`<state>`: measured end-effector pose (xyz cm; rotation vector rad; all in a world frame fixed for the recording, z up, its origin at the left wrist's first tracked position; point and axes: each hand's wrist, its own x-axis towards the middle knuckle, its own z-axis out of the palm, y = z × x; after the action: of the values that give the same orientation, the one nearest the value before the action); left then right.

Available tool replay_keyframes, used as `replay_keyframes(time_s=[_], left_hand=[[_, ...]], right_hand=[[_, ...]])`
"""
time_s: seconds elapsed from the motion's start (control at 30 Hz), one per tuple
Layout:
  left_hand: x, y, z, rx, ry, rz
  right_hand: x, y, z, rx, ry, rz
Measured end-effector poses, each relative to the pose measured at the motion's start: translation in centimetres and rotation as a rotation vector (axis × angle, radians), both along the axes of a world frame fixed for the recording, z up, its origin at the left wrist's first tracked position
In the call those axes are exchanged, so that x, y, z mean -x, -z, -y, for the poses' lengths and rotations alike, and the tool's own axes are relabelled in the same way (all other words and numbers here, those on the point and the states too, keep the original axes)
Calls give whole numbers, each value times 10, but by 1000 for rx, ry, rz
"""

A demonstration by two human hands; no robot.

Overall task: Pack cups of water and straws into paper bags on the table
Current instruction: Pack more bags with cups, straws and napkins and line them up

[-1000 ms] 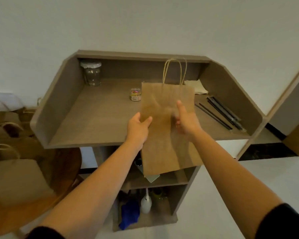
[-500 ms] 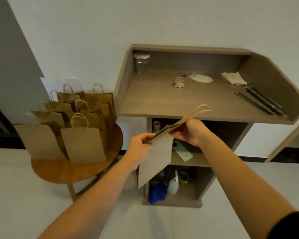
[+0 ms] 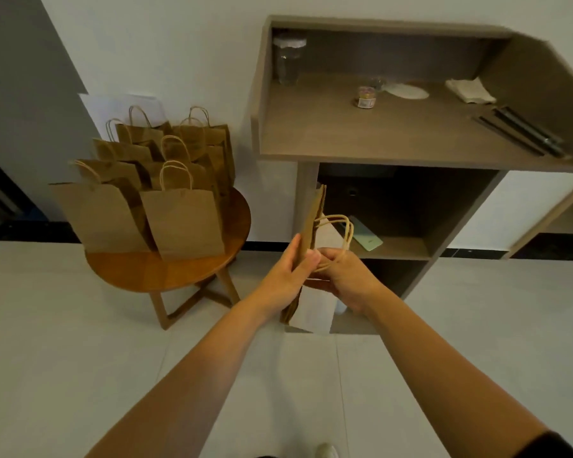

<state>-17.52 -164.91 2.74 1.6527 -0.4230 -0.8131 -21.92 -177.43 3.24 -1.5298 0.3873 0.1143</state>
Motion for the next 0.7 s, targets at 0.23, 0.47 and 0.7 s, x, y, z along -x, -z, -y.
replay_keyframes(time_s=[0.23, 0.47, 0.7], left_hand=[[15, 15, 0, 43, -72, -151], [9, 30, 4, -271, -109, -44], [33, 64, 10, -455, -71, 295]], right_hand=[[10, 9, -4, 97, 56, 1], [21, 40, -5, 367, -9, -43], [30, 68, 2, 751, -8, -180]])
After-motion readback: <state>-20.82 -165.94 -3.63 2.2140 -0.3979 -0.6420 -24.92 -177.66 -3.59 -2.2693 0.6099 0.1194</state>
